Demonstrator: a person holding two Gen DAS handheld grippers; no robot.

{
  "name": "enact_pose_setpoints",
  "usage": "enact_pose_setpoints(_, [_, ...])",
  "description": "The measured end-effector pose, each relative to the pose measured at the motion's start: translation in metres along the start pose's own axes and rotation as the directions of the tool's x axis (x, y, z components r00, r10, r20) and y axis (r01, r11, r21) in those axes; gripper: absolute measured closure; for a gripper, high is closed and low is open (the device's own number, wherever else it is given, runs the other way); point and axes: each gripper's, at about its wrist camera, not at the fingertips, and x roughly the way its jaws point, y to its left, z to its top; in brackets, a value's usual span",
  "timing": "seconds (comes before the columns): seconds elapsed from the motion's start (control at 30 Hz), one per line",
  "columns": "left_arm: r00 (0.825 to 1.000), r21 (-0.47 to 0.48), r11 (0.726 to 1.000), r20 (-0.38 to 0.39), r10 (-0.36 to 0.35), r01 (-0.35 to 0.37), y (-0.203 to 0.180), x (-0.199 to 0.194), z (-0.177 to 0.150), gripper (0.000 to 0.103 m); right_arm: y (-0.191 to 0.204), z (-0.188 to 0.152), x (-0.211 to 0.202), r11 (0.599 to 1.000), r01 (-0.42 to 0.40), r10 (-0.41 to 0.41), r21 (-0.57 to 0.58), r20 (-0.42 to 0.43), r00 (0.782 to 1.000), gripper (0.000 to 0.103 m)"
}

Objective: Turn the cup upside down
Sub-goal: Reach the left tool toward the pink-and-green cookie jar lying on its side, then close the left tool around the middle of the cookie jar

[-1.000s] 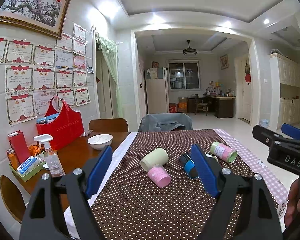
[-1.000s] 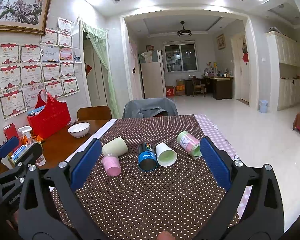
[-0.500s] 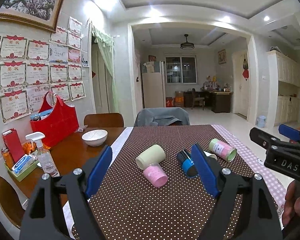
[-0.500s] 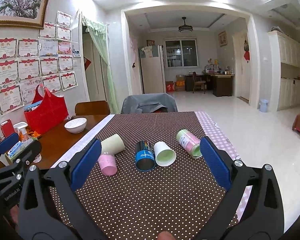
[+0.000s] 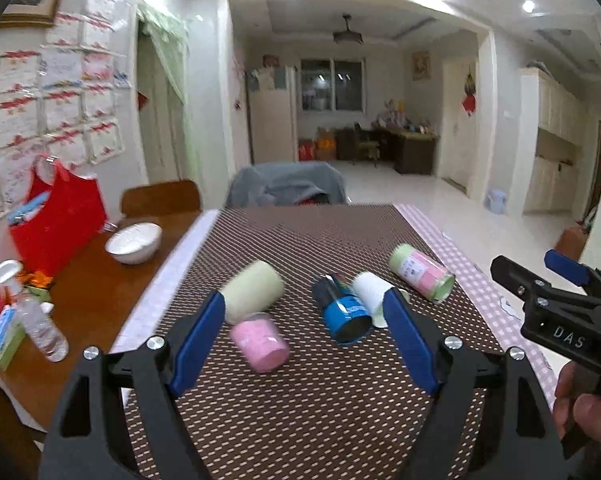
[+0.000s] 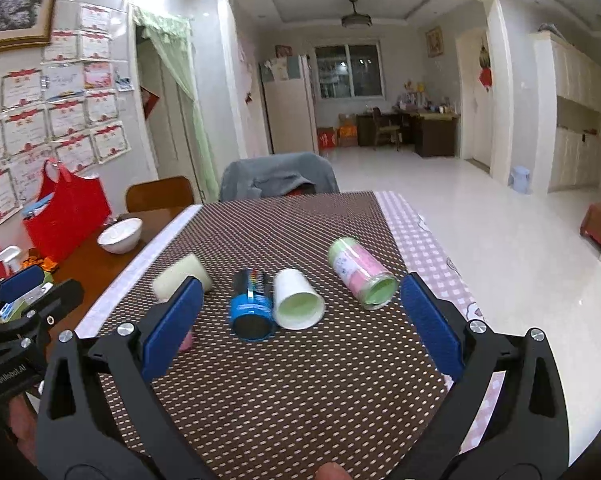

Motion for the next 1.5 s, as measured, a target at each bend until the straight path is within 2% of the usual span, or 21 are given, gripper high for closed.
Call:
enact_pose_setpoints(0.17, [0.990, 0.022, 0.997, -0.119, -0.077, 0.080, -0.028, 0.057, 0.021, 0.023, -0.041, 0.006, 0.040, 0.998, 0.057, -0.054, 0.027, -0.085, 0.995, 0.006])
enact_pose_setpoints(0.33, [0.963, 0.043, 0.987, -0.231, -0.140, 0.154, -0.060, 0.121, 0.040, 0.023, -0.075, 0.008, 0.075, 0.992, 0.115, -0.106, 0.043, -0.169, 0.980, 0.006])
enact_pose_setpoints(0.47, [0.930, 0.033, 0.981, -0.325, -0.170, 0.191, -0.081, 0.172, 0.047, 0.023, -0.096, 0.005, 0.097, 0.987, 0.149, -0.133, 0.053, -0.226, 0.965, 0.006])
enact_pose_setpoints(0.57, [0.900, 0.007, 0.975, -0.388, -0.200, 0.220, -0.097, 0.204, 0.048, 0.023, -0.109, 0.002, 0.113, 0.983, 0.174, -0.153, 0.058, -0.264, 0.952, 0.006])
enact_pose_setpoints(0.63, [0.873, -0.010, 0.969, -0.431, -0.227, 0.247, -0.109, 0.224, 0.047, 0.023, -0.119, 0.000, 0.122, 0.979, 0.191, -0.166, 0.065, -0.286, 0.944, 0.006])
enact_pose_setpoints(0.73, [0.846, -0.023, 0.963, -0.473, -0.246, 0.267, -0.128, 0.251, 0.046, 0.023, -0.131, -0.002, 0.130, 0.975, 0.207, -0.176, 0.077, -0.297, 0.939, 0.006])
enact_pose_setpoints(0.8, [0.831, -0.037, 0.961, -0.494, -0.255, 0.272, -0.141, 0.269, 0.047, 0.023, -0.137, -0.002, 0.135, 0.972, 0.218, -0.182, 0.085, -0.307, 0.934, 0.006])
enact_pose_setpoints(0.87, [0.823, -0.043, 0.962, -0.508, -0.253, 0.269, -0.151, 0.284, 0.047, 0.023, -0.143, -0.003, 0.140, 0.970, 0.226, -0.187, 0.090, -0.317, 0.930, 0.006])
enact_pose_setpoints(1.0, [0.784, -0.069, 0.962, -0.565, -0.255, 0.263, -0.169, 0.320, 0.042, 0.023, -0.149, -0.004, 0.147, 0.965, 0.241, -0.197, 0.100, -0.326, 0.924, 0.006])
enact_pose_setpoints(1.1, [0.765, -0.084, 0.967, -0.596, -0.243, 0.242, -0.178, 0.342, 0.037, 0.023, -0.154, -0.006, 0.152, 0.962, 0.251, -0.203, 0.105, -0.335, 0.920, 0.006])
enact_pose_setpoints(1.2, [0.741, -0.118, 0.960, -0.614, -0.272, 0.255, -0.188, 0.362, 0.039, 0.023, -0.159, -0.007, 0.154, 0.961, 0.255, -0.205, 0.109, -0.341, 0.918, 0.006])
enact_pose_setpoints(1.3, [0.745, -0.086, 0.966, -0.621, -0.242, 0.242, -0.197, 0.370, 0.039, 0.023, -0.161, -0.008, 0.157, 0.958, 0.259, -0.205, 0.119, -0.346, 0.916, 0.006])
enact_pose_setpoints(1.37, [0.731, -0.088, 0.965, -0.636, -0.246, 0.248, -0.203, 0.378, 0.036, 0.023, -0.163, -0.008, 0.159, 0.957, 0.261, -0.204, 0.124, -0.347, 0.915, 0.006])
enact_pose_setpoints(1.5, [0.733, -0.067, 0.967, -0.640, -0.230, 0.245, -0.213, 0.387, 0.035, 0.023, -0.164, -0.009, 0.160, 0.957, 0.263, -0.205, 0.125, -0.352, 0.913, 0.006])
